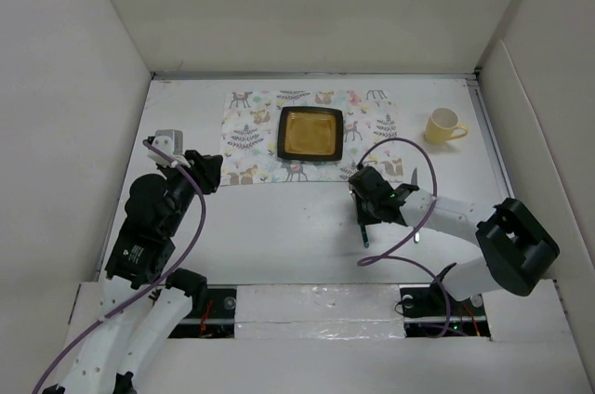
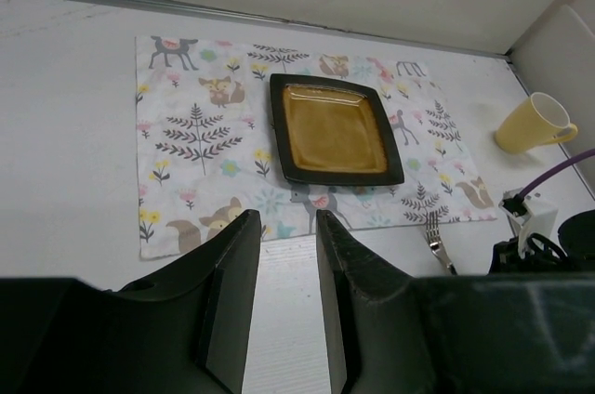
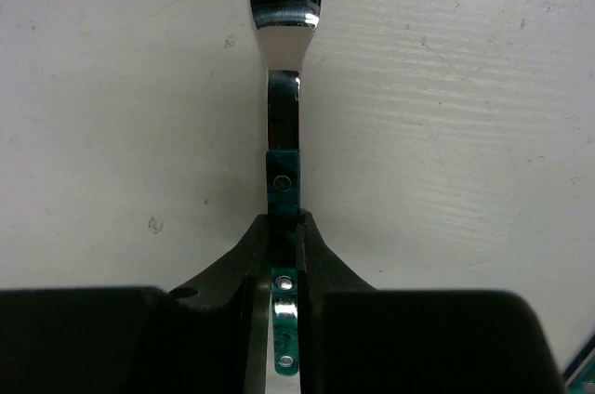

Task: Set the dinner table for one person

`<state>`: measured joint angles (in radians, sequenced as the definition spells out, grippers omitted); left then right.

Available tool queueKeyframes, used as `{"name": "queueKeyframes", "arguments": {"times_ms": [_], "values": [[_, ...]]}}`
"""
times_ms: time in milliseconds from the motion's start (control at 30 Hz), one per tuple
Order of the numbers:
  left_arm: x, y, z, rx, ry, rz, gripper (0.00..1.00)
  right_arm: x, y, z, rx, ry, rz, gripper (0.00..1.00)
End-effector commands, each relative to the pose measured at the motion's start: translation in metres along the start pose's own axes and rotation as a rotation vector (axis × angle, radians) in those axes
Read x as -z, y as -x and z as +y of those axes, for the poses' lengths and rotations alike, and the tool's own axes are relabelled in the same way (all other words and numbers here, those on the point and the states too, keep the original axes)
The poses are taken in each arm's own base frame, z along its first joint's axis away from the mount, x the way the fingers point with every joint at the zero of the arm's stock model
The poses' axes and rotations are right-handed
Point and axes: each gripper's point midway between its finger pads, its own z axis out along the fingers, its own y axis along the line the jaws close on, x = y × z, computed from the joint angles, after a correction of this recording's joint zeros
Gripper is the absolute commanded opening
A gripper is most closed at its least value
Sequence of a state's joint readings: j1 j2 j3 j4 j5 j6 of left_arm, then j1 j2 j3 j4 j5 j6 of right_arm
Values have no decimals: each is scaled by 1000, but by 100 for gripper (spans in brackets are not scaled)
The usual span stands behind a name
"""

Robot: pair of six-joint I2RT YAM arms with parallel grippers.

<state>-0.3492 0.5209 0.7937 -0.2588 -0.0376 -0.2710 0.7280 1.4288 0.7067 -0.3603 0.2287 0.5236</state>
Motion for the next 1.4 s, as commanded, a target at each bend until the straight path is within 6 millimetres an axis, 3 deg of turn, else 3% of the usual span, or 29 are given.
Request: {"name": "queueKeyframes", "arguments": {"times_ms": [0, 67, 133, 233, 667, 1100, 1167, 1233, 1267, 1367], "values": [[3, 15, -4, 2, -21, -62, 28, 3, -9, -3, -5, -37, 34, 5], [2, 14, -4, 1, -18, -58, 28, 11, -7, -4, -32, -22, 5, 0], [3, 15, -5, 0, -24, -61, 28, 26, 6, -10, -39, -22, -55, 0], [4, 16, -4, 2, -19, -66, 28, 33, 12, -11, -48, -6, -77, 0], [0, 11, -2, 0, -7, -46, 29, 35, 35, -9, -42, 36, -134, 0], [0, 13, -2, 1, -10, -52, 29, 32, 42, -10, -42, 29, -135, 0], [0, 12, -2, 0, -7, -48, 29, 35, 49, -4, -58, 57, -153, 0], [0, 12, -4, 0, -16, -48, 29, 40, 59, 15, -47, 116, -184, 0], [1, 14, -4, 1, -18, -53, 29, 41, 66, 18, -51, 116, -196, 0], [1, 12, -3, 2, -16, -51, 29, 51, 97, 50, -60, 200, -249, 0]]}}
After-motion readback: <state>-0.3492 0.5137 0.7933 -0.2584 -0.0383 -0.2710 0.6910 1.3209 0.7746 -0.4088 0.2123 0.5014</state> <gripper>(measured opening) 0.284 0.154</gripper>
